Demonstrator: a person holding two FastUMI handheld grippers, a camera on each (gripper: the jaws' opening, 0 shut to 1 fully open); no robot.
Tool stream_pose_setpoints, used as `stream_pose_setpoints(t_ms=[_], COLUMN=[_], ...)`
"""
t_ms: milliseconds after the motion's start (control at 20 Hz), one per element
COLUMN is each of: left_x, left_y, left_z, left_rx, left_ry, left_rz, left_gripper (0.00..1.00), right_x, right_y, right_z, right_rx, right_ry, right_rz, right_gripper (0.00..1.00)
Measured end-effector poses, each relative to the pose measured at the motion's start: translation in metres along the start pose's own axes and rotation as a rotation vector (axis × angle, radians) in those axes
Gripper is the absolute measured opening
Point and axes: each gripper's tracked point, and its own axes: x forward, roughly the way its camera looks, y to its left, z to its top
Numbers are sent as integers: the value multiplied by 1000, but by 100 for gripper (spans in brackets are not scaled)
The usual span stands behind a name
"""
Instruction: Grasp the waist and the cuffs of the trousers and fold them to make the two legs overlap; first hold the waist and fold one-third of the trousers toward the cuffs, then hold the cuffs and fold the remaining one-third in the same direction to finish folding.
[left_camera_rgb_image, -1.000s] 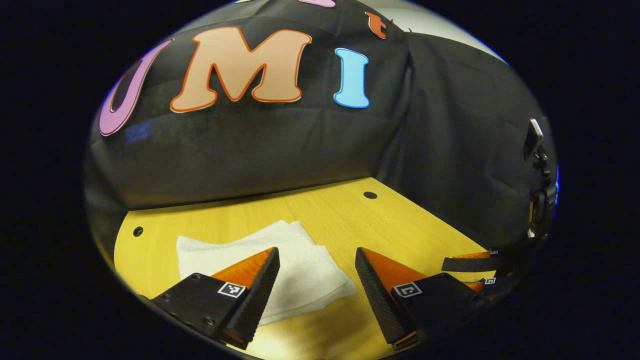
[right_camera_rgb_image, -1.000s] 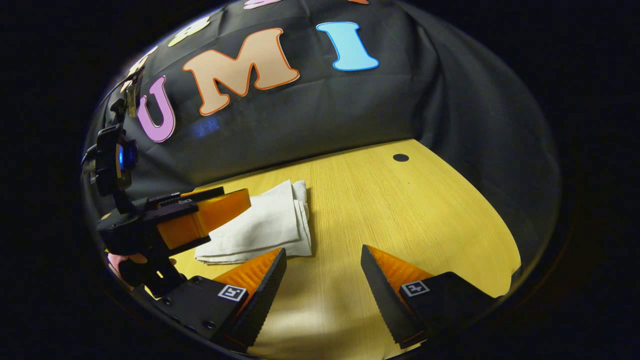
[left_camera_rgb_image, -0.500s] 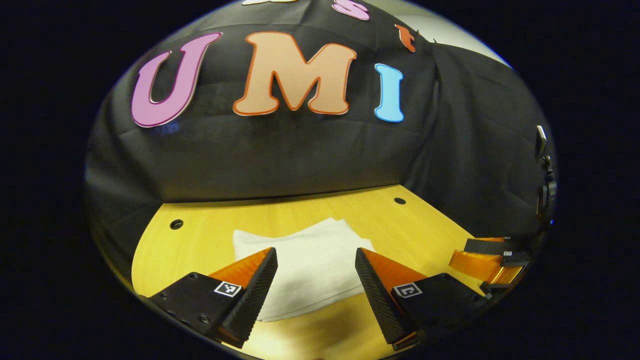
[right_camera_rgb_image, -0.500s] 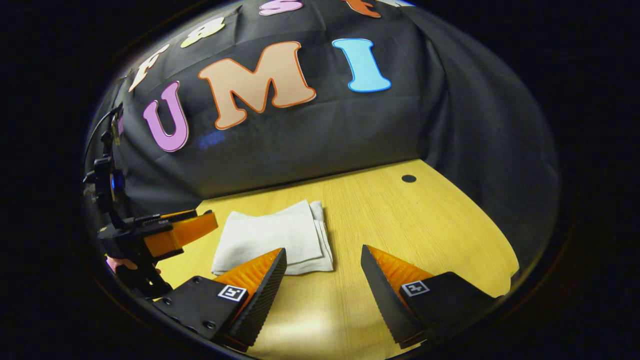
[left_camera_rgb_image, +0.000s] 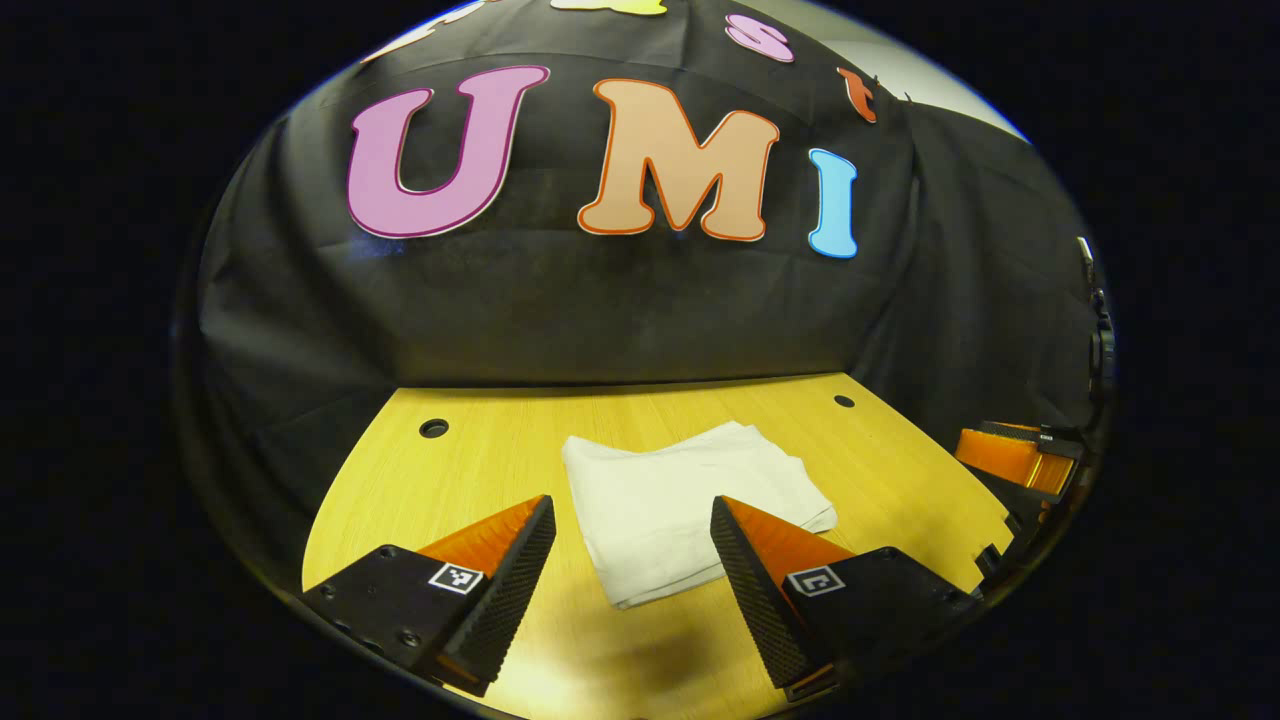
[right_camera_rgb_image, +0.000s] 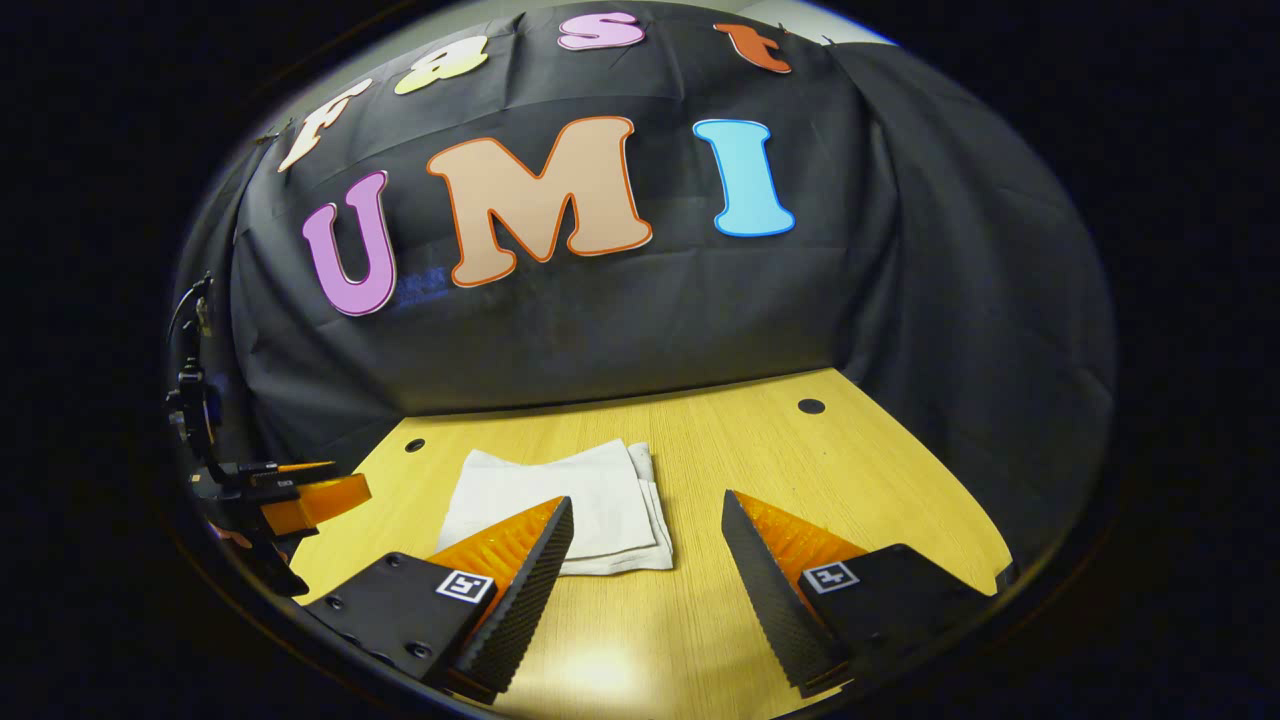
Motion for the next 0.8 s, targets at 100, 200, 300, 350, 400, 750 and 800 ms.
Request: stream_pose_setpoints(t_ms=[100, 200, 300, 350, 400, 750, 800], left_x=[-3, -6, -4, -3, -4, -1, 0], left_y=[2, 2, 0, -1, -5, -12, -12], left_z=[-1, -1, 0, -1, -1, -5, -5], left_rx=[-9, -10, -4, 1, 6, 21, 24], left_ry=[-3, -5, -3, -3, 2, 13, 16], left_rz=[-9, -22, -34, -44, -62, -122, -126], left_gripper=[94, 94, 94, 94, 94, 94, 94], right_x=[-4, -8, -11, -13, -15, -25, -26], right_y=[1, -1, -2, -2, -3, -13, -15], right_z=[3, 4, 6, 6, 7, 13, 13], right_rx=[4, 4, 9, 11, 13, 28, 24], right_ry=[-14, -21, -28, -32, -34, -53, -53], right_rz=[-8, -24, -36, -42, -48, -96, -103], right_gripper=[97, 96, 96, 96, 96, 96, 96])
